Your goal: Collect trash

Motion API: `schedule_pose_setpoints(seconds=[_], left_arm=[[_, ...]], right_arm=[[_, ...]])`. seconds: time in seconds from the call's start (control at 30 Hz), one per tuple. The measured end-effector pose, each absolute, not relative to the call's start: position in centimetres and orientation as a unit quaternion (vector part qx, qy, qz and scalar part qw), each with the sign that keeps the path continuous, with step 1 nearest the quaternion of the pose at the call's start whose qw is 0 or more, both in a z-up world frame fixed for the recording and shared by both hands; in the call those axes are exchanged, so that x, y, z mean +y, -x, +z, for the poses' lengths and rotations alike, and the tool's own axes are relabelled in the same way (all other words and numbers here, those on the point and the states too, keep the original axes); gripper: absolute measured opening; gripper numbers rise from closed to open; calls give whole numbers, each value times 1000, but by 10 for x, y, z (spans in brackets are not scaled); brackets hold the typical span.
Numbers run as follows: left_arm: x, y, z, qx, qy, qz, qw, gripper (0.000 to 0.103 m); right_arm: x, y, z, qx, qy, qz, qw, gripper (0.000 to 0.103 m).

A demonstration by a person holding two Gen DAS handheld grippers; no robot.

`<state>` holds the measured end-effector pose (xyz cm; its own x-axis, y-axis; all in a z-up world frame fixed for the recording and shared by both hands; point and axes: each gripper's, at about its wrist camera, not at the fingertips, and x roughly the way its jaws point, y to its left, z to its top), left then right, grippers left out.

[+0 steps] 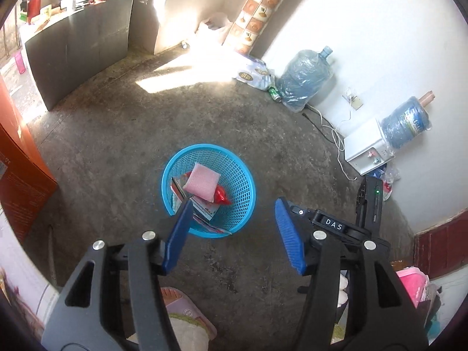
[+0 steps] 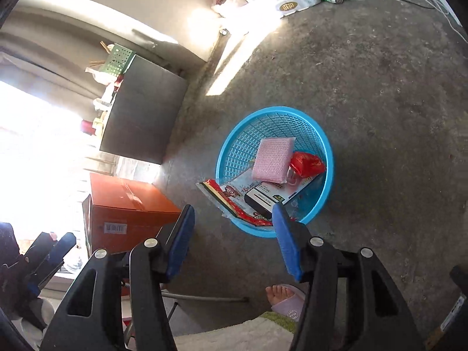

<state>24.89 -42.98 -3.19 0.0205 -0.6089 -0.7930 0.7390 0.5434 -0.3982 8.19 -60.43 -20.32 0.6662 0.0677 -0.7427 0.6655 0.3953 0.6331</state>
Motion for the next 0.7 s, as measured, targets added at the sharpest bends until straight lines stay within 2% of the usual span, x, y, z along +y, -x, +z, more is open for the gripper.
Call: schedule_pose_setpoints(seconds=[0.17,0.33,0.53,0.7], left_arm=[[-333,-225,16,470,-31,-459,753,60],[-227,-201,39,434,-6,-417,799,66],[-101,-179,29,408,34,-310,858,70],[-7,-166,11,408,108,-224,878,70]], right_arm=[[-566,-83,-159,362,-488,-153,779,61],[-504,-115,-114,381,-447,-79,806,70],[-399,-180,-76,424,-381,32,821,76],[-312,-240,-79,475,-335,74,810,76]])
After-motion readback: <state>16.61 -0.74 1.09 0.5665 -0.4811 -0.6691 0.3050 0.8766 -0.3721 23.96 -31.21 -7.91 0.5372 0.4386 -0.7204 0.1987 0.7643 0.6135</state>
